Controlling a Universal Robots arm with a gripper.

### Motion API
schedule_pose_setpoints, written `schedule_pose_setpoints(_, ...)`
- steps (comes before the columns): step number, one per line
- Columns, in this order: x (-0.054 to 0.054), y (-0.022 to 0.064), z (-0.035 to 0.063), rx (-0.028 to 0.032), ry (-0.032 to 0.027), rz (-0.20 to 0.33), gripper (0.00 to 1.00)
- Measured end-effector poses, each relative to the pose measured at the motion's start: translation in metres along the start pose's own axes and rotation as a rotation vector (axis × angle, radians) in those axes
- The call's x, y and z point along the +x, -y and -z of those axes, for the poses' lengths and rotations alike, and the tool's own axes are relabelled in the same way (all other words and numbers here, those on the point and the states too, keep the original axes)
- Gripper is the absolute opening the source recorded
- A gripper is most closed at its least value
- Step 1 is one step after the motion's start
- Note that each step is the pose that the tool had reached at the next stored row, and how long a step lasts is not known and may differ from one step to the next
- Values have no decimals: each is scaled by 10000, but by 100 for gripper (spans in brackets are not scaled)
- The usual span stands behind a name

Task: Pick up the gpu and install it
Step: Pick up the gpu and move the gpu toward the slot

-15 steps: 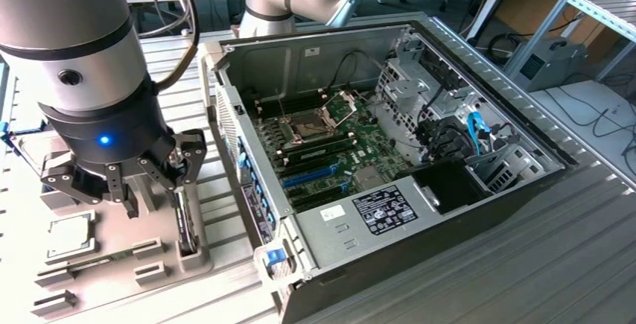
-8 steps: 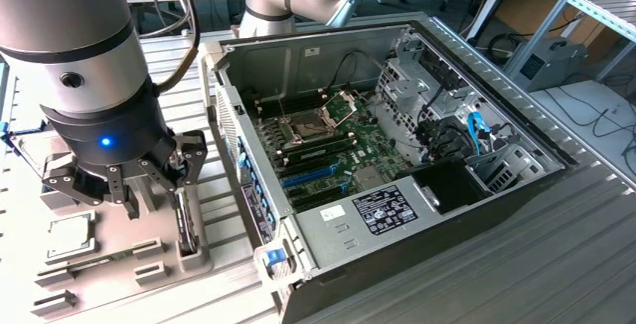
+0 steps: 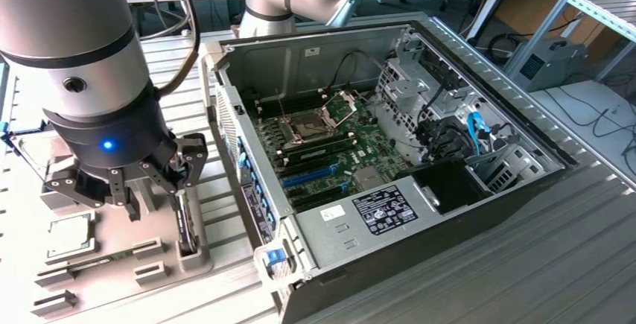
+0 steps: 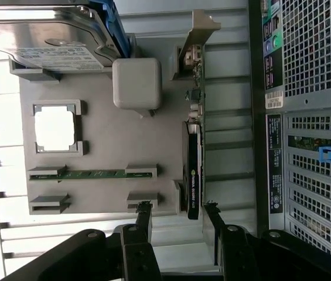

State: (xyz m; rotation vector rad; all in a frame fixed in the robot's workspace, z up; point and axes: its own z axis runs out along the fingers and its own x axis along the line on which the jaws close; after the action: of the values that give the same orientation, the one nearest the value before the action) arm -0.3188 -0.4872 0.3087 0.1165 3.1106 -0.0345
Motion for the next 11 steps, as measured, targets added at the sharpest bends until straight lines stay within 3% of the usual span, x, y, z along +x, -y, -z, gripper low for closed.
schedule_pose_setpoints(11,0,-1,-58,25,2,1,48)
